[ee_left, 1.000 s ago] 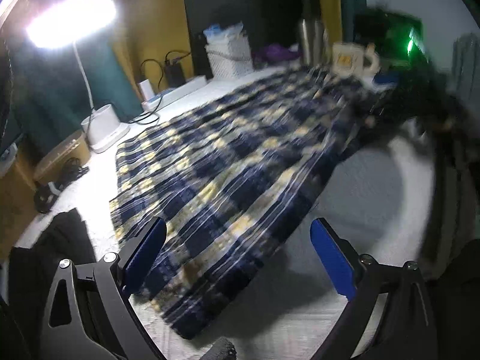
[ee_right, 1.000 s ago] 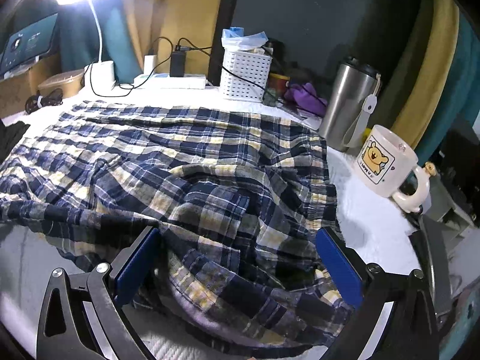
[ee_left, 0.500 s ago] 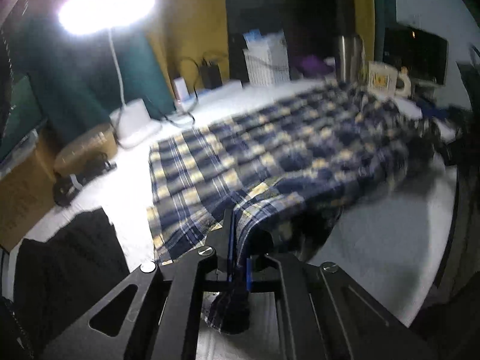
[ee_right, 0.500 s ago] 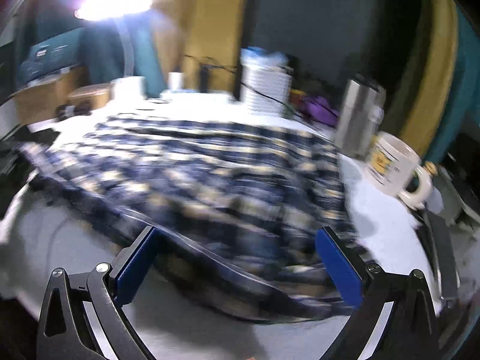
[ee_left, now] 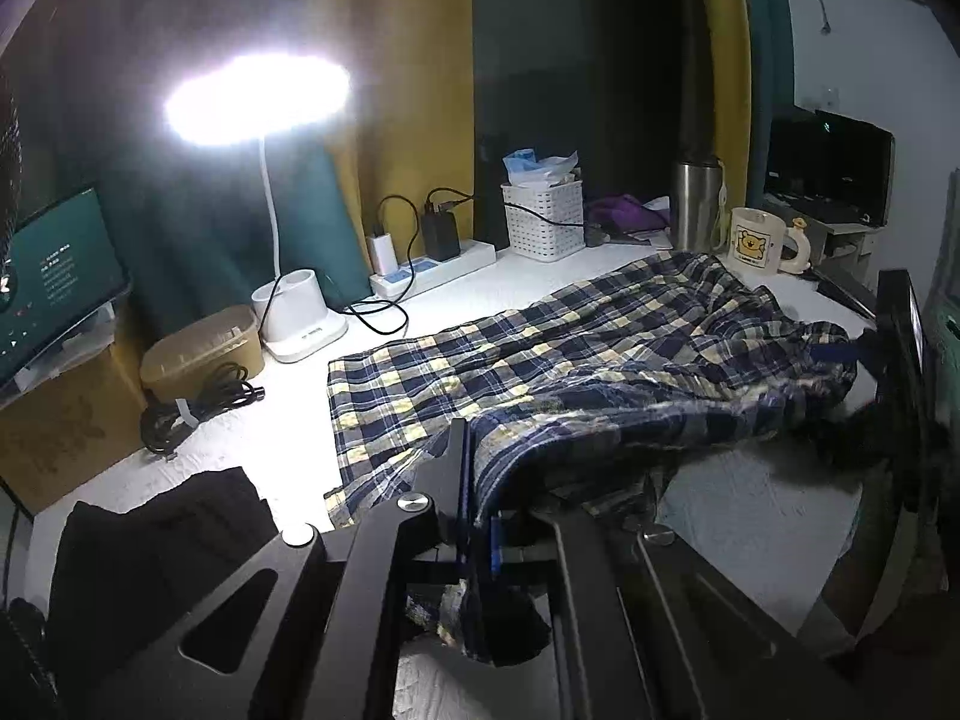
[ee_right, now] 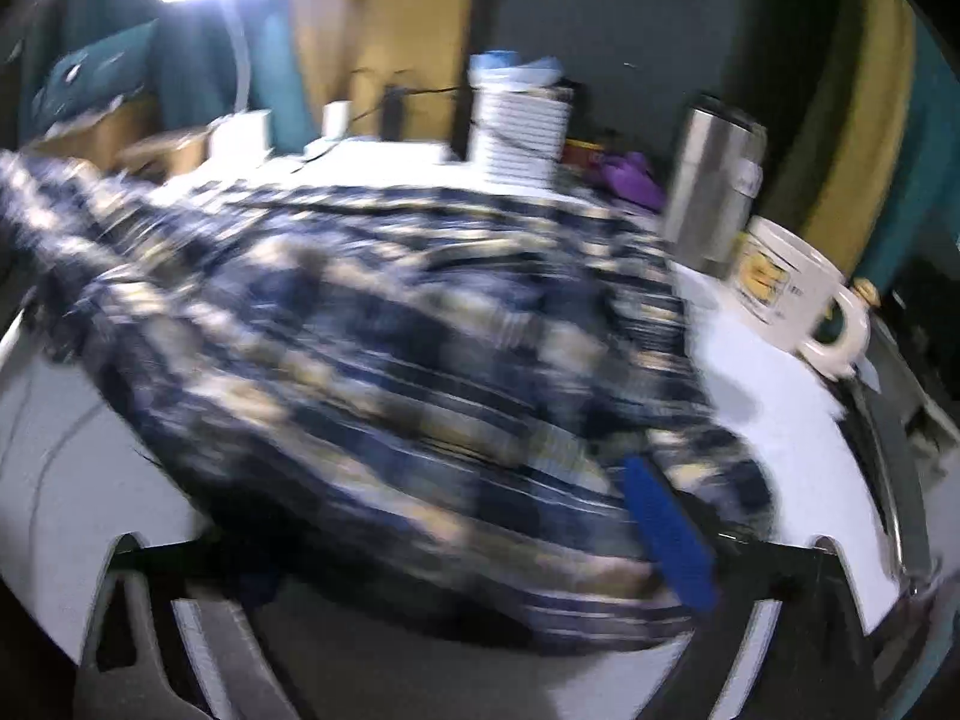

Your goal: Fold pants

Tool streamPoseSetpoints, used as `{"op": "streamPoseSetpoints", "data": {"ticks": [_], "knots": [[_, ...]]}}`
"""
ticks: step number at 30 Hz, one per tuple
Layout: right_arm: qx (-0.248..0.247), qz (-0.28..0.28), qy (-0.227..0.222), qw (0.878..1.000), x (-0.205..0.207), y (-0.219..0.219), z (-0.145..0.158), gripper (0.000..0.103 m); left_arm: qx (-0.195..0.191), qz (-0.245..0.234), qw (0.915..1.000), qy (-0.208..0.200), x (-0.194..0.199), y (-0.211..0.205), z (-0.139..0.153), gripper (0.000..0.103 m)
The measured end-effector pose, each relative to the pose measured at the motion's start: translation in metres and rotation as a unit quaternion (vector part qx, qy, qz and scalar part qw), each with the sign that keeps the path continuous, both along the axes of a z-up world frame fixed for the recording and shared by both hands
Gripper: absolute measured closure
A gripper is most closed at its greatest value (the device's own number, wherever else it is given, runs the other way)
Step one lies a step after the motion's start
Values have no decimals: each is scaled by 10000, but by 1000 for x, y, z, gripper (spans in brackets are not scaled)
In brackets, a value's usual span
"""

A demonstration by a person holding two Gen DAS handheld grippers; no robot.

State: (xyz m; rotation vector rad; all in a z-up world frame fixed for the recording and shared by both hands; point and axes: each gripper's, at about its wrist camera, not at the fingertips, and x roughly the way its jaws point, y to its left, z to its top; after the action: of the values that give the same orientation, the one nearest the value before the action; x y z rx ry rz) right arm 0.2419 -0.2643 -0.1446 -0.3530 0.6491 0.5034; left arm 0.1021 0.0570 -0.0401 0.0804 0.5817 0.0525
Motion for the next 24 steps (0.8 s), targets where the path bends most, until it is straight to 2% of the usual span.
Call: {"op": "streamPoseSetpoints", "data": {"ticks": [1, 2, 4, 5, 7, 8, 17, 24], "knots": [[85, -105, 77, 9999, 5, -9, 0, 30, -3, -15, 10000, -6, 0, -1, 0, 100], [183, -199, 152, 9995, 10, -17, 1, 50, -5, -40, 10000, -11, 0, -2, 0, 100], [272, -335, 214, 9988, 16, -30, 3, 69, 18, -140, 9999, -49, -2, -7, 2, 100], [289, -352, 192, 9988, 15, -34, 5, 76, 28, -186, 9998, -72, -4, -9, 3, 100], [339, -425, 43, 9985, 10, -43, 16, 81, 45, -244, 9996, -149, -8, -13, 9, 100], [360, -475, -53, 9982, 8, -47, 22, 87, 38, -273, 9994, -187, -10, -15, 12, 100], [435, -887, -825, 9917, -23, -75, 81, 88, 117, -690, 9953, -670, -44, -39, 54, 100], [554, -1159, -834, 9882, -54, -102, 93, 88, 304, -989, 9920, -723, -82, -63, 74, 100]]}}
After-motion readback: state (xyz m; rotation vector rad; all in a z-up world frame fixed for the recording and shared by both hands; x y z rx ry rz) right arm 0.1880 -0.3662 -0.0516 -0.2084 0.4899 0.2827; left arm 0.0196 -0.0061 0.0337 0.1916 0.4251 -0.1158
